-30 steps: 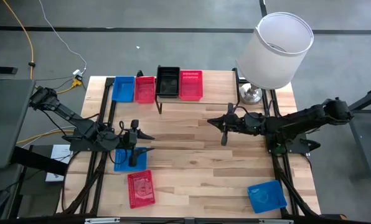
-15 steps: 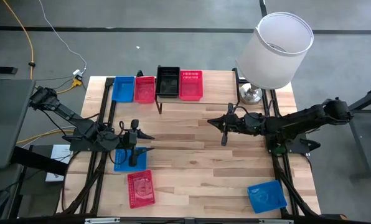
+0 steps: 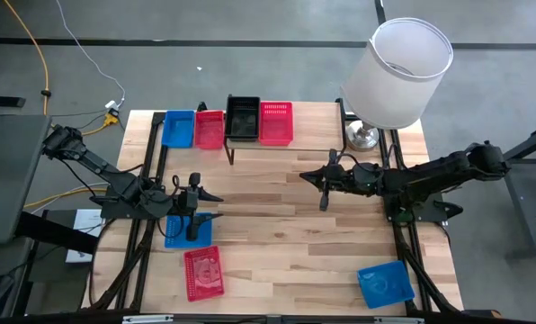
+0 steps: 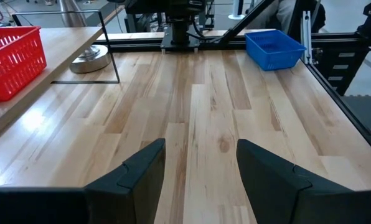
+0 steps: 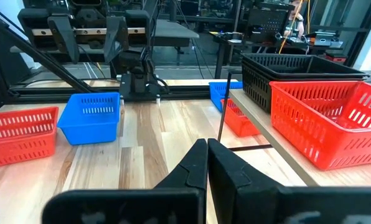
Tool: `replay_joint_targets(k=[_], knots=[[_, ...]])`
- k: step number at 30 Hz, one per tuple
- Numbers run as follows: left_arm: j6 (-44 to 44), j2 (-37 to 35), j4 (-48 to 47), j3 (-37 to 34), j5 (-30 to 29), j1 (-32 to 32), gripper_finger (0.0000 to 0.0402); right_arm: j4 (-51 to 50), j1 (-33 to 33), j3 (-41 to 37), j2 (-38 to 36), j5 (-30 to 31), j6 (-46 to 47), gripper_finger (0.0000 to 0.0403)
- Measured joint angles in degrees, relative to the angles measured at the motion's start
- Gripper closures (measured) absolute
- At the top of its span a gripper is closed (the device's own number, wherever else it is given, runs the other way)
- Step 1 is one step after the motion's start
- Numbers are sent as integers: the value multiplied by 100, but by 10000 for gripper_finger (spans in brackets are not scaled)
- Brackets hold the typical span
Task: Stack baskets on shelf by color
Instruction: Stack the bottom red bin on top of the red bin on the shelf
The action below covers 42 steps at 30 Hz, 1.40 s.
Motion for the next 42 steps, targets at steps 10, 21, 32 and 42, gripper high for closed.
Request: replay_joint_targets(k=[10, 21, 32, 42], knots=[[0, 0, 0, 0, 0, 1, 211, 1, 0, 0, 0, 0, 26, 403], [-992, 2, -505, 126, 1251, 1, 211, 0, 0, 0, 0, 0, 26, 403], [-3595, 404, -2054, 737, 1949, -806, 211, 15, 0, 0, 0, 0, 28, 403], [-5721, 1429, -1465, 763, 1910, -2164, 211, 17, 0, 0, 0, 9, -4, 403]])
